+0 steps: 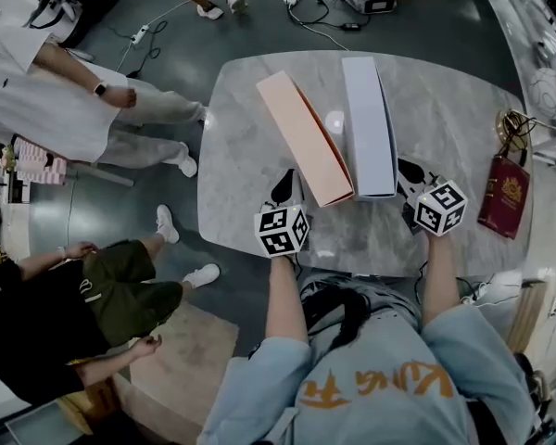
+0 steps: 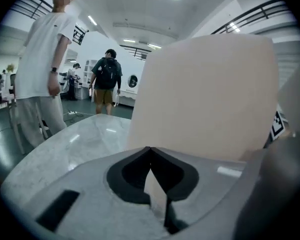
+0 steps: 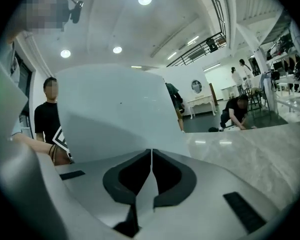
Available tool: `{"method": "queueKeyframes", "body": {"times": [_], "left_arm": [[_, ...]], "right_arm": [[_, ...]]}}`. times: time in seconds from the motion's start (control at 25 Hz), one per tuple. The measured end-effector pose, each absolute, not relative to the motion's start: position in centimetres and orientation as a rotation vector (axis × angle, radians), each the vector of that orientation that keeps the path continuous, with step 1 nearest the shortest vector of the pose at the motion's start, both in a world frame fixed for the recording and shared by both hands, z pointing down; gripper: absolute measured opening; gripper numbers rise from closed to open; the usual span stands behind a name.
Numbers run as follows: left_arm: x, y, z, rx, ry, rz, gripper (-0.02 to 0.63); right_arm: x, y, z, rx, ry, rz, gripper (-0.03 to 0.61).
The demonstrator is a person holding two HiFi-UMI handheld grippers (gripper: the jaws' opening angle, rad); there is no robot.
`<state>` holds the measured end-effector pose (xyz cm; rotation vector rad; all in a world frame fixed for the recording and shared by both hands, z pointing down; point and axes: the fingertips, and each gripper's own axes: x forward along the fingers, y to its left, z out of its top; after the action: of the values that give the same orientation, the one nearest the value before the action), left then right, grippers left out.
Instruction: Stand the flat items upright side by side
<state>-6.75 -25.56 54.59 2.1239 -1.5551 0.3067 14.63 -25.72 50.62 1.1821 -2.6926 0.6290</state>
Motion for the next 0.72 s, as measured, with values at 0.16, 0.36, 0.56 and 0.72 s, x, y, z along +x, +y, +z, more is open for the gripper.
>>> {"method": "queueKeyframes", "body": {"times": [0.16, 0.36, 0.56, 0.72], "left_arm": [[-6.3, -27.2, 54.2, 2.131, -1.528, 0.272, 0.008], [-6.8, -28.7, 54.3, 2.126, -1.500, 0.261, 0.008], [-6.7, -29.8, 55.4, 2.088, -1.471, 0.238, 0.008], [-6.0, -30.2, 56.8, 2.098, -1.405, 0.304, 0.008]], "right_arm": [[14.3, -27.4, 50.4, 1.249, -2.646, 0.615, 0.008], [14.0, -28.9, 50.4, 1.304, -2.603, 0.623, 0.002], [14.0, -29.9, 51.3, 1.323, -2.573, 0.646, 0.000], [13.7, -30.5, 52.1, 1.342, -2.547, 0.684, -0.003]]}}
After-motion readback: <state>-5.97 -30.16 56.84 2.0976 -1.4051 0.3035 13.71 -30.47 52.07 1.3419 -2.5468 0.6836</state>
